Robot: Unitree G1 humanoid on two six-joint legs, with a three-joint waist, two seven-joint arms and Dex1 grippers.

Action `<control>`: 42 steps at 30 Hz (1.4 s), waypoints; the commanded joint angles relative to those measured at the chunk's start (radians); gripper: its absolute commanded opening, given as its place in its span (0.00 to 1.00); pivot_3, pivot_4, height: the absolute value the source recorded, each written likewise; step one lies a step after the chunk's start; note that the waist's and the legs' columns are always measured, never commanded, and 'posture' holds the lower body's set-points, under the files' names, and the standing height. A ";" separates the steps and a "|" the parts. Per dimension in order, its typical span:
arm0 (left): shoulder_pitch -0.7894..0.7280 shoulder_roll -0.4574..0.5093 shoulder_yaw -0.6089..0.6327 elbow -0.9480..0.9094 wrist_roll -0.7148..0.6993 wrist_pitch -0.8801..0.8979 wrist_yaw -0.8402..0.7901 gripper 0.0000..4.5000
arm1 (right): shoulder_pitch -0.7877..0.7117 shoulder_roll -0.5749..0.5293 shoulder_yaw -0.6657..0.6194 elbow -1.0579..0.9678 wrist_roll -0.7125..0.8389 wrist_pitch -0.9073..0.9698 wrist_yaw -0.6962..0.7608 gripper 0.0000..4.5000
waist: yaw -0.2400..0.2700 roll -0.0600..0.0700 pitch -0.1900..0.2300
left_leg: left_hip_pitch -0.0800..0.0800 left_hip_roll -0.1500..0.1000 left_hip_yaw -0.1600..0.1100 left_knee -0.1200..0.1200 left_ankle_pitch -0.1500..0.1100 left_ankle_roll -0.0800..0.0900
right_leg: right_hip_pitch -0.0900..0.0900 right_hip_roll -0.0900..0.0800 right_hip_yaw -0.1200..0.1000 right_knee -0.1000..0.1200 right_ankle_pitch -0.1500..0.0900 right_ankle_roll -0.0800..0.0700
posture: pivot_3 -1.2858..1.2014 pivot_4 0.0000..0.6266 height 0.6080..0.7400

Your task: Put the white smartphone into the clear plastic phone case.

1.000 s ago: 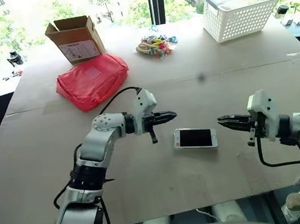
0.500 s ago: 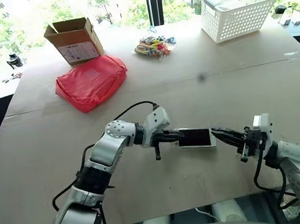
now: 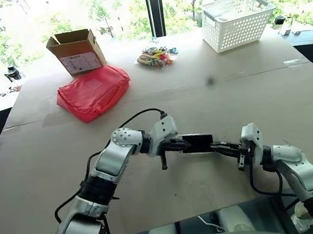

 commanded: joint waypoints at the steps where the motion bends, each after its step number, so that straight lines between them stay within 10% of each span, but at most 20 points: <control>1: -0.001 0.001 0.010 -0.041 -0.002 0.003 0.007 0.00 | 0.072 -0.061 0.129 0.092 -0.111 0.285 -0.069 0.02 | 0.002 -0.004 -0.010 | 0.001 0.001 -0.001 0.000 0.000 0.000 | 0.001 0.001 0.000 0.000 0.000 0.000 | 0.52 0.24 1.00; 17: 0.030 -0.006 -0.003 -0.033 0.009 -0.005 0.014 0.00 | -0.005 0.072 -0.086 -0.028 0.079 0.379 -0.256 0.02 | 0.000 0.005 -0.004 | 0.008 0.005 0.001 -0.010 -0.001 0.000 | 0.007 0.002 0.001 -0.013 0.000 0.000 | 0.52 0.24 1.00; 26: 0.045 0.000 -0.013 -0.026 0.023 -0.015 0.012 0.00 | 0.015 -0.004 0.001 -0.033 0.015 0.430 -0.266 0.02 | 0.006 0.004 -0.005 | -0.005 0.005 0.001 -0.010 0.000 0.000 | -0.003 0.002 0.001 -0.015 0.003 0.003 | 0.52 0.24 1.00; 33: 0.046 0.001 -0.011 -0.024 0.028 -0.020 0.011 0.00 | 0.035 -0.132 0.131 -0.023 -0.103 0.283 -0.198 0.02 | 0.026 0.000 -0.010 | -0.005 0.005 -0.002 -0.011 0.000 0.000 | -0.003 0.002 -0.003 -0.017 0.001 0.002 | 0.52 0.24 1.00; 38: 0.066 -0.056 0.106 -0.062 -0.060 -0.023 0.088 0.00 | 0.022 -0.053 -0.003 -0.057 0.033 0.053 -0.110 0.02 | 0.026 0.002 -0.003 | -0.006 0.005 -0.001 -0.011 0.000 0.000 | -0.003 0.002 -0.002 -0.017 0.001 0.002 | 0.52 0.24 1.00; 42: 0.112 -0.043 0.200 -0.091 -0.124 -0.022 0.098 0.11 | 0.019 -0.075 -0.082 -0.096 0.095 0.013 -0.039 0.38 | 0.022 0.010 0.013 | -0.009 0.005 -0.001 -0.011 0.000 0.000 | -0.006 0.002 -0.002 -0.017 0.003 0.003 | 0.52 0.24 1.00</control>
